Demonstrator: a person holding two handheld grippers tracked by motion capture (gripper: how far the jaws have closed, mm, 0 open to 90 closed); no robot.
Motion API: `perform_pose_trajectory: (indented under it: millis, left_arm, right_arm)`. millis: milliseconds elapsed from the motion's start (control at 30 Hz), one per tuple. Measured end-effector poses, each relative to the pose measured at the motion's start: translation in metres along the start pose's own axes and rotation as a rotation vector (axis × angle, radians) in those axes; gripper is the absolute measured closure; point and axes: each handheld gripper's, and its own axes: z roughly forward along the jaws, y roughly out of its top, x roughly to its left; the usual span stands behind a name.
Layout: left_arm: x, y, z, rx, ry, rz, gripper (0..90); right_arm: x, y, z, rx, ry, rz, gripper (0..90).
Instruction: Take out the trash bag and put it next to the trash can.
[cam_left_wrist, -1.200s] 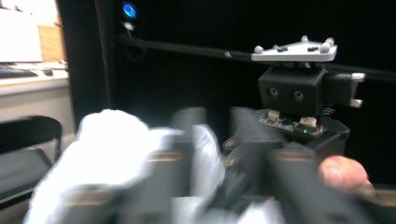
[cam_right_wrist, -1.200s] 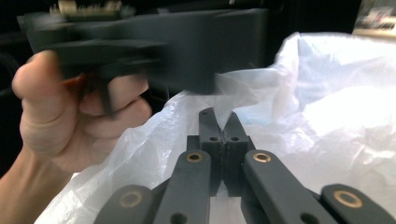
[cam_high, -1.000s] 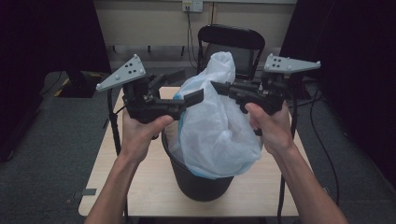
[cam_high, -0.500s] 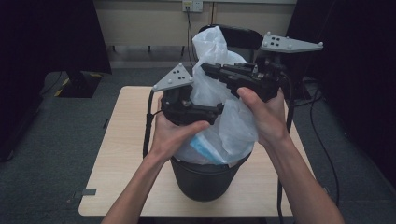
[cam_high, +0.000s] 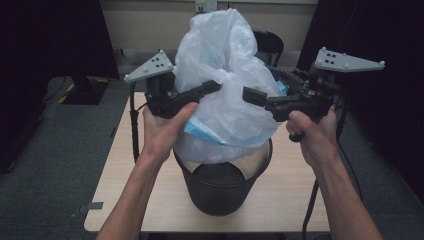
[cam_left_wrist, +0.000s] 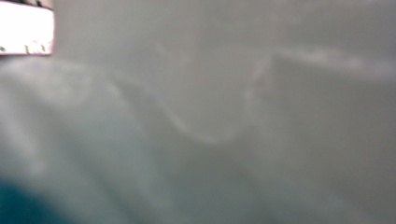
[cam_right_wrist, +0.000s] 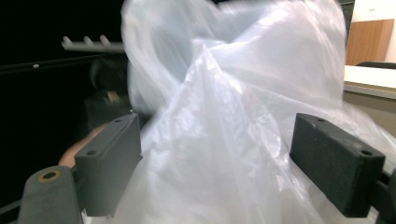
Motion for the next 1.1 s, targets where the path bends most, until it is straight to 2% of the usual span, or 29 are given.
perform_pose_trajectory:
  millis: [133,267,333,400,467,500,533,600,633,733,800,833,933,967,1100]
  left_arm:
    - [0.0,0.006,-0.005,-0.036,0.002,-0.009,89.8]
    - [-0.005,0.005,0.005,-0.024,-0.038,-0.012,89.8]
    - [-0.01,0.004,0.011,-0.015,-0.057,-0.007,89.9]
    - [-0.014,0.004,0.017,-0.009,-0.076,-0.007,89.9]
    - [-0.016,0.004,0.019,-0.003,-0.084,-0.005,89.8]
    - [-0.018,0.004,0.022,0.004,-0.089,0.0,89.8]
    - [-0.022,0.004,0.026,0.011,-0.119,-0.004,89.8]
    - [-0.025,0.005,0.027,0.012,-0.121,0.009,89.9]
    - [-0.028,0.005,0.026,0.012,-0.146,0.005,89.9]
    - [-0.029,0.005,0.027,0.019,-0.14,0.015,89.8]
    - [-0.024,0.004,0.026,0.02,-0.147,-0.005,89.8]
    - [-0.022,0.003,0.026,0.016,-0.165,-0.017,89.8]
    - [-0.02,0.001,0.025,0.013,-0.188,-0.028,89.8]
    - [-0.017,-0.001,0.024,0.013,-0.203,-0.045,89.7]
    - [-0.016,-0.001,0.021,0.013,-0.217,-0.046,89.8]
  right_arm:
    - [-0.008,-0.015,-0.002,0.026,0.034,0.019,14.4]
    - [-0.013,-0.034,0.019,0.098,0.104,0.035,13.8]
    - [-0.011,-0.04,0.033,0.091,0.161,0.031,9.2]
    - [-0.006,-0.042,0.045,0.114,0.158,0.025,3.5]
    - [-0.003,-0.044,0.055,0.14,0.159,0.018,3.3]
    - [-0.001,-0.045,0.061,0.155,0.145,0.013,2.8]
    - [0.0,-0.045,0.064,0.16,0.133,0.009,2.5]
    - [0.0,-0.045,0.067,0.155,0.129,0.006,2.1]
    - [0.0,-0.045,0.07,0.142,0.103,-0.006,4.3]
    - [-0.001,-0.045,0.07,0.12,0.101,-0.008,8.0]
    - [-0.002,-0.044,0.072,0.11,0.137,-0.011,18.8]
    - [-0.002,-0.044,0.072,0.102,0.153,-0.025,23.8]
    - [-0.001,-0.045,0.072,0.102,0.17,-0.043,30.0]
    - [0.0,-0.045,0.071,0.114,0.194,-0.053,37.6]
    - [0.0,-0.048,0.069,0.126,0.206,-0.061,42.9]
